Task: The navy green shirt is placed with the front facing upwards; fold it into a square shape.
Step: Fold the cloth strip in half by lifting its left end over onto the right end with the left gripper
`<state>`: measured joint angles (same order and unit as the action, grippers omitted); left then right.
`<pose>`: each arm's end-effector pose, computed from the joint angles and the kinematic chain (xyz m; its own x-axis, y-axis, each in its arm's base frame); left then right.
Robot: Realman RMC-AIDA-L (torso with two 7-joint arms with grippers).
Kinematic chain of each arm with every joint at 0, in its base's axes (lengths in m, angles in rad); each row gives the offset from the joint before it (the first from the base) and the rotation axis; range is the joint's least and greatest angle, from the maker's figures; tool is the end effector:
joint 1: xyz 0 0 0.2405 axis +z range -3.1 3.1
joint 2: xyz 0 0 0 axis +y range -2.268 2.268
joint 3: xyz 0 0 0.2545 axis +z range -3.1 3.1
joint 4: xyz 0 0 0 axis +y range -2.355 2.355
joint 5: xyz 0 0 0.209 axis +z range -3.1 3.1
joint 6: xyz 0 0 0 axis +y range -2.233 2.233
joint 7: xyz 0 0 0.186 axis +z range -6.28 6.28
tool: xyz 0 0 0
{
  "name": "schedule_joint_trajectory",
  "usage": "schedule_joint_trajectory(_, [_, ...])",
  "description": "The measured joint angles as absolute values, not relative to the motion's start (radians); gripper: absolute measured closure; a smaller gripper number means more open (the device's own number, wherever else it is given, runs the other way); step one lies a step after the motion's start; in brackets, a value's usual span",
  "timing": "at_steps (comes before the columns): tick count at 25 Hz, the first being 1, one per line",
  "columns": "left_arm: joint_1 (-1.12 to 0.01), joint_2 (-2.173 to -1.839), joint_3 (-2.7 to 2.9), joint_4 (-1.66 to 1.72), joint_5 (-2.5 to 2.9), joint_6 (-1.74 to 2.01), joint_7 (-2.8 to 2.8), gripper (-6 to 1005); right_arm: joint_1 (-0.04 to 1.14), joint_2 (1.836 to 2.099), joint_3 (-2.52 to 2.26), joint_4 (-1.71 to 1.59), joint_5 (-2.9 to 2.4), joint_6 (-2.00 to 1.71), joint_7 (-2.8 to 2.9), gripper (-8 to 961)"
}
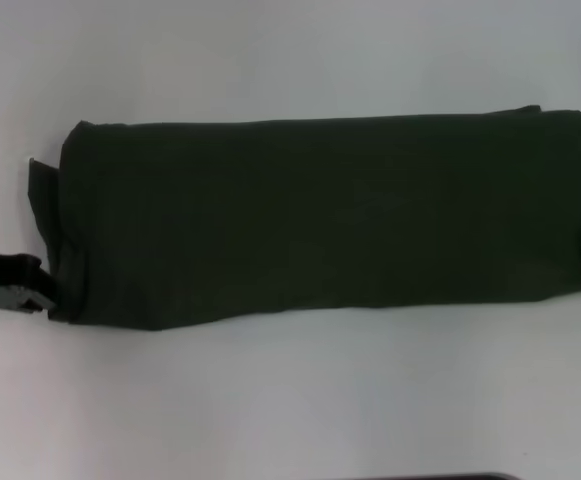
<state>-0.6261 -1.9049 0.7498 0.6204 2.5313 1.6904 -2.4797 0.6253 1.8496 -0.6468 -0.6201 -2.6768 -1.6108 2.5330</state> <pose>-0.3170 0.3126 0.0002 0.1139 0.9924 -0.0460 0.9894 -0.1175 -0.0858 0.3545 0.3245 0.0366 0.0145 -0.9984 -0.0553 -0.9705 -0.0008 -0.2413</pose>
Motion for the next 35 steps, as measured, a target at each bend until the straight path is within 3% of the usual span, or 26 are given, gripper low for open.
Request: schedule_joint_trajectory(35, [-0.575, -1.915, 0.738, 0.658, 2.669, 1.723, -2.533, 982, 0.586, 1.845, -0.645, -0.62, -2.721, -1.661, 2.506, 927])
